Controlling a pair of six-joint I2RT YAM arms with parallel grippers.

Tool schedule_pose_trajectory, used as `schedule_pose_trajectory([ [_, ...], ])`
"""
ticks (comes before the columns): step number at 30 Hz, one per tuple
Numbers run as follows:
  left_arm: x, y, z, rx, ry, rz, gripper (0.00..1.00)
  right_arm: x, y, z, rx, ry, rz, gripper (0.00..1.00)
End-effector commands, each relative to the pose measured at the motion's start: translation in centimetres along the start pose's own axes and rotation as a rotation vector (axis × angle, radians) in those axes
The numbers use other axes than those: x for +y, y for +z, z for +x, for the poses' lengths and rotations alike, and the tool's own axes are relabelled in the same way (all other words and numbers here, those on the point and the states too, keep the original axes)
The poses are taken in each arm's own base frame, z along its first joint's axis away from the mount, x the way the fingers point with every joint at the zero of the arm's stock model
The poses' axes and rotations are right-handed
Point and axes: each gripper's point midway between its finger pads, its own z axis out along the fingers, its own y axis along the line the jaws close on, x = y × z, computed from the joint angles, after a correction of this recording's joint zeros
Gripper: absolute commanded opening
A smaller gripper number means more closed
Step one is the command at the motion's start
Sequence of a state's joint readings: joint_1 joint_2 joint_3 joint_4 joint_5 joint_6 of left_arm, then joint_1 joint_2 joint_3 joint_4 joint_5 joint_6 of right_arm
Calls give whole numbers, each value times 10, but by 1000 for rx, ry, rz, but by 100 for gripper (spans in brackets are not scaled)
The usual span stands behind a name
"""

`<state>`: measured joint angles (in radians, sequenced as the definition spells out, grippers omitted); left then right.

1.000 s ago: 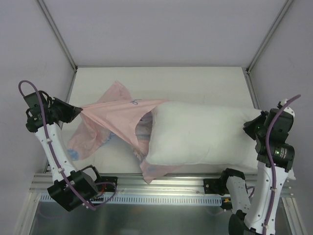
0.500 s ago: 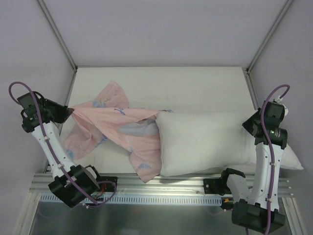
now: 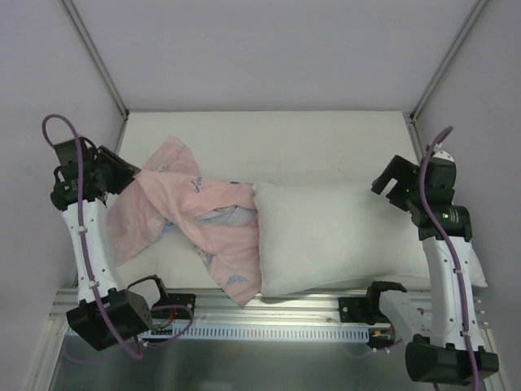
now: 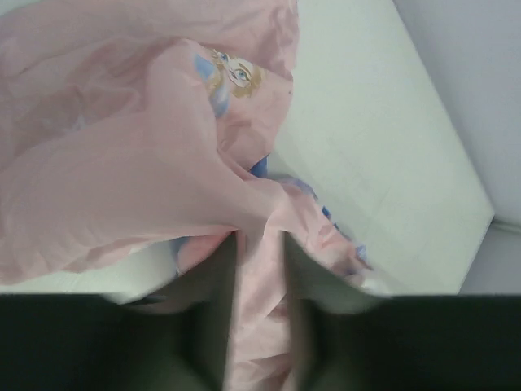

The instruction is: Remove the pillowcase from the pillow

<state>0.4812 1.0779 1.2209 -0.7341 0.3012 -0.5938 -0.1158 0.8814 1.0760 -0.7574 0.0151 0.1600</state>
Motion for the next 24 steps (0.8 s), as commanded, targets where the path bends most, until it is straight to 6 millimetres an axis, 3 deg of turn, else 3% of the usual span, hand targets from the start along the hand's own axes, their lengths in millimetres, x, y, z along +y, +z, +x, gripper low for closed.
schedule_pose_trajectory([
  [1,2,18,29,67,148,-32,41,30,-30,-29,-146,-132,-50,96],
  [5,8,30,63,140,261,-67,83,55,-42,-21,-138,-248,-114,96],
  [7,7,32,74,161,313,-68,92,75,-42,-5,-98,-343,-168,96],
  [8,-1,32,87,185,369,-47,93,91,-45,8,-76,-406,-217,96],
  [10,-9,35,105,225,433,-37,95,100,-37,22,-47,-500,-185,96],
  [11,-11,37,111,241,445,-33,95,118,-44,34,-33,-568,-233,96],
  [12,-14,41,122,275,471,-31,94,123,-37,41,-22,-630,-195,96],
  [15,-22,49,156,355,558,-35,94,153,-43,69,-3,-773,-247,96],
  [16,-24,51,165,376,576,-34,94,160,-37,81,13,-853,-236,96],
  [18,-24,57,185,409,614,-66,94,168,-36,98,33,-934,-237,96],
  [24,-12,89,213,449,648,-209,93,166,10,162,183,-1009,-193,98],
])
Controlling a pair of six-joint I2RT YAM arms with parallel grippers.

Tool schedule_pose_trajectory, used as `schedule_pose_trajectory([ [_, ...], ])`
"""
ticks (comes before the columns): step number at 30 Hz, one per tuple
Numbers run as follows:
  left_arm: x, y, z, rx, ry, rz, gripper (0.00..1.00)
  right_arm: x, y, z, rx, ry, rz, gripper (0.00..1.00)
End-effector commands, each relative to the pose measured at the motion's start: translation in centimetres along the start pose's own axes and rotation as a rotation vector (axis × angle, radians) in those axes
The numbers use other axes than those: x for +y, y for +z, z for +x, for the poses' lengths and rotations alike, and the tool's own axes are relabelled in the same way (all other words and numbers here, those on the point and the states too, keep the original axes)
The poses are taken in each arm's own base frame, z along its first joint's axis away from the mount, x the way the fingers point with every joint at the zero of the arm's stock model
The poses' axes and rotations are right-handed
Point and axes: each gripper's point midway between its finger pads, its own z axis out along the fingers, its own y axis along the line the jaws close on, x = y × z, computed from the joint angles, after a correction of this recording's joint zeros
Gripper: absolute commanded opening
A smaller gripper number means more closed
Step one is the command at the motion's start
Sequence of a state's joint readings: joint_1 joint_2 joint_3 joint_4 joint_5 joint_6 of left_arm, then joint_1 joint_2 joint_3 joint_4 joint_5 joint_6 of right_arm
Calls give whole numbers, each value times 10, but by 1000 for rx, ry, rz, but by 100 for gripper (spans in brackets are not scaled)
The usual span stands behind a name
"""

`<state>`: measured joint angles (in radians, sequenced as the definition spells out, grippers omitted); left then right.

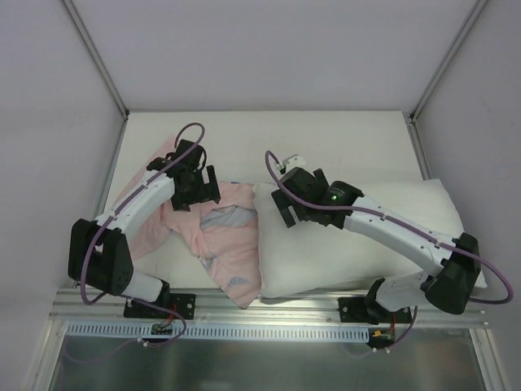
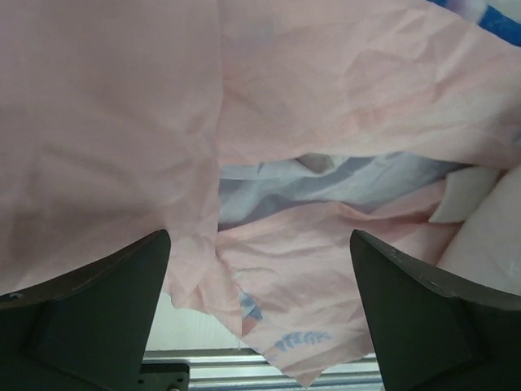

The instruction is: Remove the pillowcase from the pillow

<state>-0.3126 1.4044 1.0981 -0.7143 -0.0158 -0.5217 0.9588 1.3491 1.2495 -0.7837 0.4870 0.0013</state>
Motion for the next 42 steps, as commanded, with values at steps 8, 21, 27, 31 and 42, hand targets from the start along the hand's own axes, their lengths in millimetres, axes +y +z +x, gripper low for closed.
schedule_pose_trajectory([
  [8,-3,73,-5,89,-17,-204,76,-12,35,15,46,89,90,1],
  [21,16,57,-66,-19,-158,-185,0,-133,-47,-72,-244,433,153,1],
  [27,79,-34,-127,-270,-411,-124,0,-163,-61,-125,-334,536,134,1],
  [31,88,-69,-141,-361,-423,-127,0,-168,-59,-155,-380,576,124,1],
  [42,54,-141,-181,-505,-443,48,0,-188,9,-219,-379,741,159,1],
])
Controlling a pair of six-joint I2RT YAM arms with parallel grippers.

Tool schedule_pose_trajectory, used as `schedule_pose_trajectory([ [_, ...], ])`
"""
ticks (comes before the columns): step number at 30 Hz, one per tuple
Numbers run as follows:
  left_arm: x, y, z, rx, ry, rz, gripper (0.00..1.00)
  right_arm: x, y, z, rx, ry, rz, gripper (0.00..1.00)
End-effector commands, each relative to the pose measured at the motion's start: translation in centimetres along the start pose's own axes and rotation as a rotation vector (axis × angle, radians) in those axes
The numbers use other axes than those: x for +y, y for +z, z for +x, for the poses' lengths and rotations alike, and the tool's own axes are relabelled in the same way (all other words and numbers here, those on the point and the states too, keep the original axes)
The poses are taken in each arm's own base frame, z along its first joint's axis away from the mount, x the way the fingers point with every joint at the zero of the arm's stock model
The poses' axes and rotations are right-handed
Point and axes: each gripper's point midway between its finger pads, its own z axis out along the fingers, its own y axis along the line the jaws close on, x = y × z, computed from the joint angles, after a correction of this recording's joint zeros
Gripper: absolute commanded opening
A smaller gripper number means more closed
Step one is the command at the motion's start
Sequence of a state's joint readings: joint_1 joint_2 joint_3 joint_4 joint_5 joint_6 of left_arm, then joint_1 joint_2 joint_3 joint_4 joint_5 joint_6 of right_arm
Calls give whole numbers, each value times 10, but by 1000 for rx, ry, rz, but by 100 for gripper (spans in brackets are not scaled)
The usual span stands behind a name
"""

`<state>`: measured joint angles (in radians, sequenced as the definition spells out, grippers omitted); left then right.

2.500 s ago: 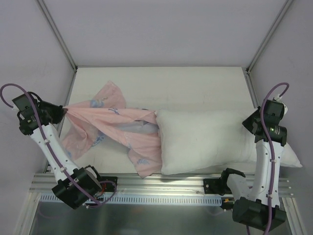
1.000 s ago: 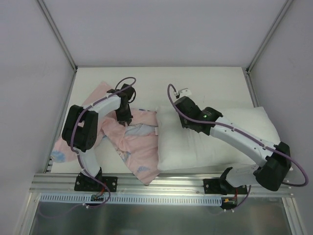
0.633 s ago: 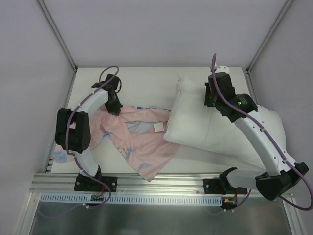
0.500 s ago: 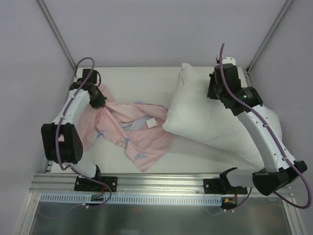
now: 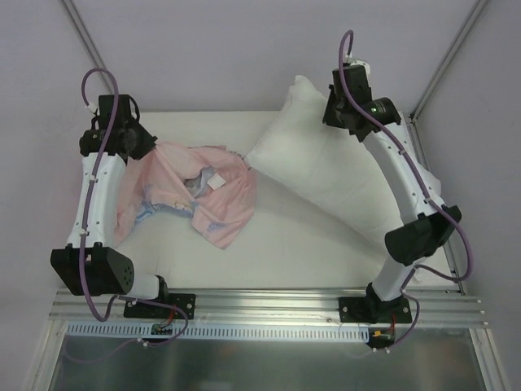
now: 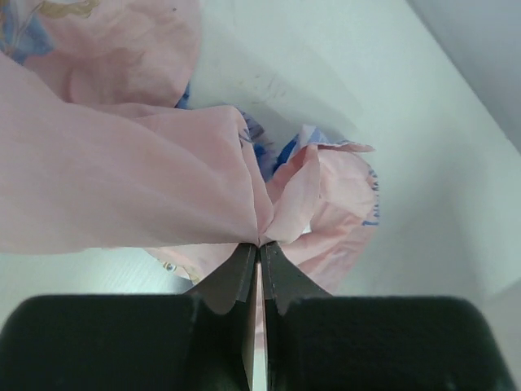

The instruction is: Remove the pillowcase from the pillow

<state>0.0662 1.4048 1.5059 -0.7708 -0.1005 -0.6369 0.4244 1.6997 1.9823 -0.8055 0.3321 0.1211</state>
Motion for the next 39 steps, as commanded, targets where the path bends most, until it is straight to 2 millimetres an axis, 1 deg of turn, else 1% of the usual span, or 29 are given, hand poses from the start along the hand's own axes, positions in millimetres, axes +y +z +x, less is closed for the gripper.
schedule_pose_trajectory([
  [1,-33,-30,-23,-42,-24,130,0,5,15,-48,-129,157,-3,1],
  [2,-36,-35,-27,-45,-21,141,0,-2,43,-38,-92,176,43,1],
  [4,-36,-34,-27,-41,-17,137,0,-13,67,-32,-55,203,77,2],
  [5,-37,-34,-26,-35,-10,138,0,-12,89,-8,39,193,83,20],
  [6,-38,-31,-24,-21,1,144,0,-13,95,-1,74,194,83,31],
  [7,-37,-28,-22,-11,26,144,7,-13,97,5,101,188,82,47],
  [8,-39,-26,-17,13,39,160,24,-10,100,12,121,185,68,73],
  [10,-49,-20,-5,69,85,201,37,-2,92,13,112,170,30,86],
  [11,-53,-19,0,84,105,210,56,-2,93,20,112,163,24,93],
  [12,-58,-17,6,96,134,217,64,-1,79,11,81,159,5,94],
  [14,-75,-21,21,106,229,240,79,1,69,12,71,148,-10,95],
  [15,-79,-23,25,106,260,245,80,1,51,3,39,141,-30,95],
  [17,-94,-32,40,120,310,284,81,1,39,8,29,122,-43,95],
  [19,-101,-39,54,152,325,323,81,2,11,-3,-33,105,-78,96],
  [20,-102,-47,57,157,326,345,81,-2,10,10,-16,90,-73,96],
  [21,-98,-47,64,174,317,342,81,0,-11,2,-62,89,-103,96],
  [23,-95,-62,69,162,319,365,81,-2,-25,10,-81,34,-110,100],
  [24,-86,-60,78,177,327,348,81,-2,-24,31,-56,-2,-104,97],
  [25,-81,-63,82,173,334,345,81,-9,-43,28,-99,-25,-99,97],
  [26,-75,-75,82,142,339,358,81,-12,-48,36,-104,-43,-96,96],
  [27,-62,-70,97,168,355,337,81,-14,-46,62,-71,-79,-83,96],
  [28,-56,-73,101,162,364,342,81,-24,-60,62,-112,-81,-65,96],
  [29,-48,-84,103,138,371,358,81,-29,-63,71,-109,-90,-53,96],
  [30,-33,-78,119,165,382,336,82,-33,-66,82,-101,-98,-39,96],
  [31,-27,-88,120,138,382,361,82,-47,-71,98,-97,-102,-8,96],
  [33,-7,-84,138,161,388,340,82,-57,-77,116,-97,-99,13,96],
  [34,-2,-94,139,134,384,367,82,-67,-73,137,-66,-117,36,96],
  [35,4,-94,144,138,382,370,82,-73,-83,140,-91,-89,32,96],
  [39,25,-96,168,155,386,391,83,-95,-92,173,-52,-93,64,96],
])
